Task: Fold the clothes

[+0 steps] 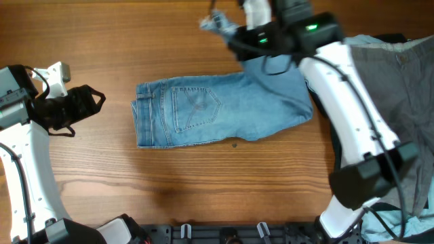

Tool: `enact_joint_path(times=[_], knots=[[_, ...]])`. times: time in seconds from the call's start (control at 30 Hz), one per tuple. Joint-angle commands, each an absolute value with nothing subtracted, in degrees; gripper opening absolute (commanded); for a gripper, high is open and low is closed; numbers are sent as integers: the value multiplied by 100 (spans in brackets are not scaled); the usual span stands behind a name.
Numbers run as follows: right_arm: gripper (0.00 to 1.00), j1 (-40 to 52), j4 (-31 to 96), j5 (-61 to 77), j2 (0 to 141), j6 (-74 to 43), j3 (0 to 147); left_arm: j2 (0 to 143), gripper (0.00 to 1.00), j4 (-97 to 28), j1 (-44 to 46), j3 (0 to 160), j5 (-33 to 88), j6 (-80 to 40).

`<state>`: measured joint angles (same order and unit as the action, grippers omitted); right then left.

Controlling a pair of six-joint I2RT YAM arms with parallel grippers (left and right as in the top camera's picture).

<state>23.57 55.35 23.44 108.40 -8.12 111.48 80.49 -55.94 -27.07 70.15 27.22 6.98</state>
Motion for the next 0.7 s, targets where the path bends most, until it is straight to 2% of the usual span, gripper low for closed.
enact_joint_path(times=[0.0, 0.2, 0.33, 0.37, 0.43, 0.47, 0.6, 0.67], knots=[[4, 3011, 5231, 2053, 11408, -1267, 11087, 7929, 66, -5577, -2740, 7129, 2733, 661], [5, 4082, 4163, 2021, 12140, -1688, 11087, 7929, 67, -5581, -2740, 7129, 2733, 661], [5, 4628, 4322, 1350, 12333, -1815, 11063, 7929, 68, -5605, -2740, 7129, 2731, 661], [9, 4722, 4344, 1278, 12357, -1813, 11006, 7929, 68, -5607, -2740, 7129, 2733, 661], [38, 4890, 4379, 1243, 12357, -1811, 10838, 7929, 68, -5603, -2740, 7126, 2733, 661], [45, 4925, 4447, 1245, 12357, -1800, 10822, 7929, 68, -5603, -2738, 7126, 2733, 661], [53, 4941, 4613, 1164, 12355, -1385, 10827, 7929, 67, -5603, -2738, 7129, 2735, 661], [53, 4727, 4639, 976, 12302, -1398, 10831, 7929, 67, -5603, -2738, 7126, 2738, 661]])
